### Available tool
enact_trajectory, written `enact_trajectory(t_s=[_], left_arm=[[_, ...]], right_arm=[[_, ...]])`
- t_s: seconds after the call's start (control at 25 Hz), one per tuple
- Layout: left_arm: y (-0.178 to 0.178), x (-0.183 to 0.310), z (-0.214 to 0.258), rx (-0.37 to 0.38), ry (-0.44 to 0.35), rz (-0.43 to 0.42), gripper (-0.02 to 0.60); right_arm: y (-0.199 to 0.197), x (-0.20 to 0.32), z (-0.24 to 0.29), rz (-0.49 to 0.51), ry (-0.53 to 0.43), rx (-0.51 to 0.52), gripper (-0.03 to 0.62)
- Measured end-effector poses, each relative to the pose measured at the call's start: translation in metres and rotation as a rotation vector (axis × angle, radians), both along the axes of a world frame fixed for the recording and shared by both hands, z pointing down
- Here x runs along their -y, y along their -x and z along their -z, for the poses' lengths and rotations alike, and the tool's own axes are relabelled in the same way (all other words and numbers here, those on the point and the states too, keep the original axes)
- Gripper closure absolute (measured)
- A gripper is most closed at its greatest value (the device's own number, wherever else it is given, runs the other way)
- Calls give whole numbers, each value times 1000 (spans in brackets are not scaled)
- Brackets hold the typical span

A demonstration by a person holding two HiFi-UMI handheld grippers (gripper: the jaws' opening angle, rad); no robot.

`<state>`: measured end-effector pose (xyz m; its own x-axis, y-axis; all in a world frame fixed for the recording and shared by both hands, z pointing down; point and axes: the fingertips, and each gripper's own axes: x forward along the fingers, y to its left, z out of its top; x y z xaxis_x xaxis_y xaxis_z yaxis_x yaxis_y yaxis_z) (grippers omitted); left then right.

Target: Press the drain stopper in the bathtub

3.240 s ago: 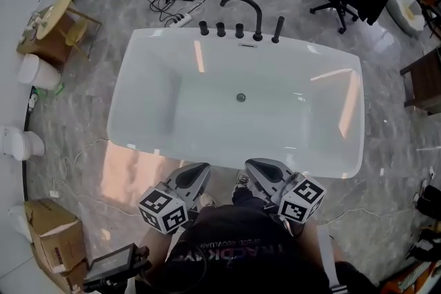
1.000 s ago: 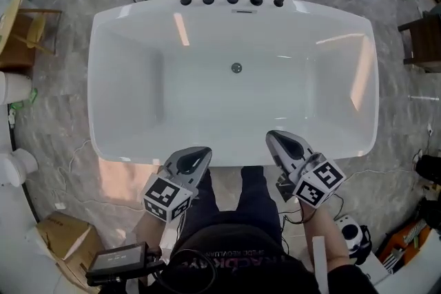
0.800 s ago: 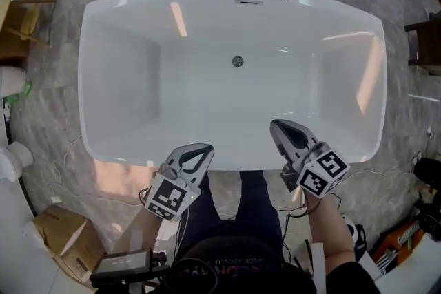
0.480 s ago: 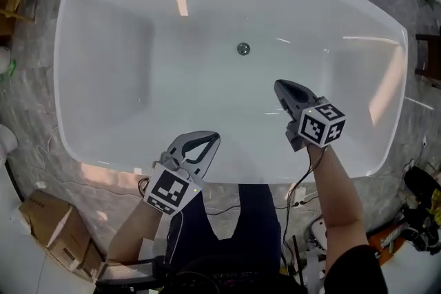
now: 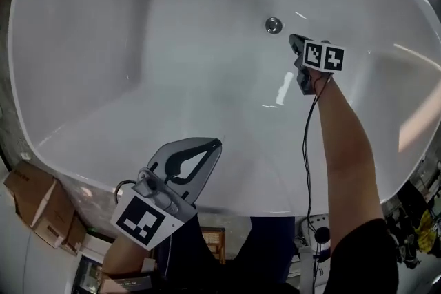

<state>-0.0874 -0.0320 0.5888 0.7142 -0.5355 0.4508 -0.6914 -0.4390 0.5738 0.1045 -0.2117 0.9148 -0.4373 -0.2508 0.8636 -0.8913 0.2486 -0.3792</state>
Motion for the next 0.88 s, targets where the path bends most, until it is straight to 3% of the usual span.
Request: enact_trajectory(t_s=[0.32, 0.6, 0.88], left_arm=[[8, -10, -43, -4, 93, 5, 571], [5, -16, -59, -6, 139, -31, 571], [-3, -18, -80, -3, 179, -33, 571]], right_arm=[[13, 18, -105, 73, 91, -92, 579], [13, 36, -132, 54, 116, -104, 579], [14, 20, -161, 47, 148, -77, 579]])
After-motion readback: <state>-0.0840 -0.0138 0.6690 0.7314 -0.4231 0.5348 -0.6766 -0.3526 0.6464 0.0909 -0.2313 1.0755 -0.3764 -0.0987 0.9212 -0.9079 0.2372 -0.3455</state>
